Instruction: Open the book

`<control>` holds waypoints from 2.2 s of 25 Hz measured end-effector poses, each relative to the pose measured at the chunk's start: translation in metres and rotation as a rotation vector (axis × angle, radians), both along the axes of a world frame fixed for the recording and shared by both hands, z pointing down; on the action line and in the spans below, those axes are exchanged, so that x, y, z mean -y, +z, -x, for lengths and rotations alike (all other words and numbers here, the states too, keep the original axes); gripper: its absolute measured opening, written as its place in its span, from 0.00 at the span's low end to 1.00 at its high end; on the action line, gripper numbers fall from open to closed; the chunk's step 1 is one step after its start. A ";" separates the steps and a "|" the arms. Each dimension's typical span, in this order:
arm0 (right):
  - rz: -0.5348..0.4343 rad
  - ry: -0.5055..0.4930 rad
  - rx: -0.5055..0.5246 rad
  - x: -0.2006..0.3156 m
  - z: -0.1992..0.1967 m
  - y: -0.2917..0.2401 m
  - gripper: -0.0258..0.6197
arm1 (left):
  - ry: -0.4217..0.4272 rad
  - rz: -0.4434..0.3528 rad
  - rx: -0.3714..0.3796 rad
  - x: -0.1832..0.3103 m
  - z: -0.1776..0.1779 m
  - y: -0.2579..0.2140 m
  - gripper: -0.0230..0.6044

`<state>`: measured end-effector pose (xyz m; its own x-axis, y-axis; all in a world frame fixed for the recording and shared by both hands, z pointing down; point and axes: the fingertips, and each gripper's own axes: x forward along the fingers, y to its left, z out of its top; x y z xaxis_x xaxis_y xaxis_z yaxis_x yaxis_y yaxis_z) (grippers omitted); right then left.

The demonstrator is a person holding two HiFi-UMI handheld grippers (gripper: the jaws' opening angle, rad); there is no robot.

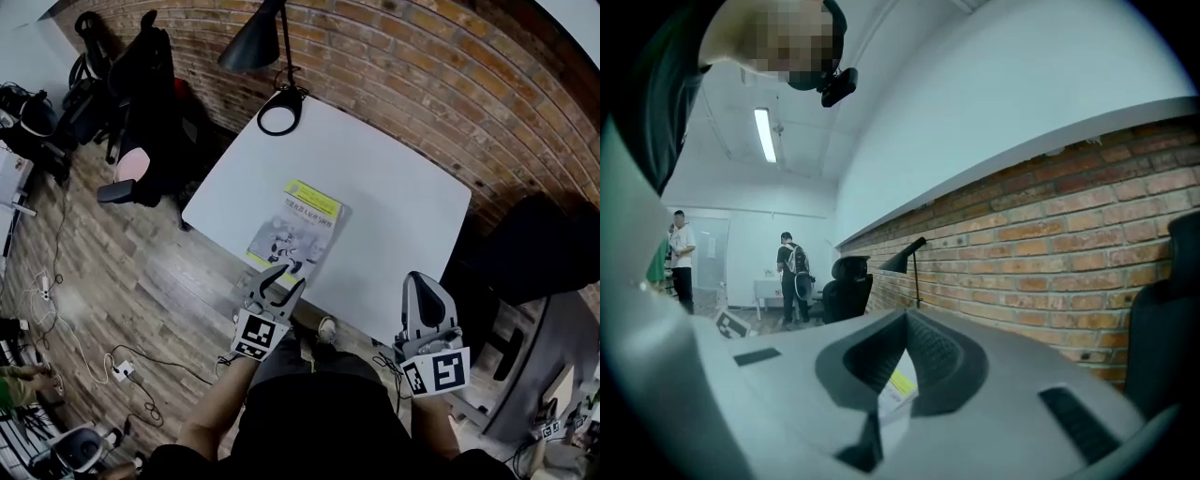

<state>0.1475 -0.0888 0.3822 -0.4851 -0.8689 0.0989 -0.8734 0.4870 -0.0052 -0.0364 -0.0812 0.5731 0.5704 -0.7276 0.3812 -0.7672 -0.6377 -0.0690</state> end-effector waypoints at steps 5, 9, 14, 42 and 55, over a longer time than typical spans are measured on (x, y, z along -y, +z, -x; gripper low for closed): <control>0.020 0.027 -0.009 -0.005 -0.007 0.005 0.06 | 0.035 0.105 0.127 0.010 -0.019 0.071 0.38; 0.030 0.041 -0.018 -0.007 -0.014 0.009 0.06 | 0.034 0.128 0.223 0.022 -0.028 0.108 0.45; 0.034 0.063 -0.022 -0.010 -0.017 0.011 0.06 | 0.048 0.137 0.340 0.028 -0.037 0.141 0.55; 0.025 0.086 0.036 -0.029 -0.046 0.013 0.06 | -0.036 0.375 0.147 0.025 -0.027 0.152 0.26; -0.001 0.078 0.052 -0.035 -0.052 0.007 0.06 | -0.004 0.341 0.178 0.031 -0.025 0.128 0.10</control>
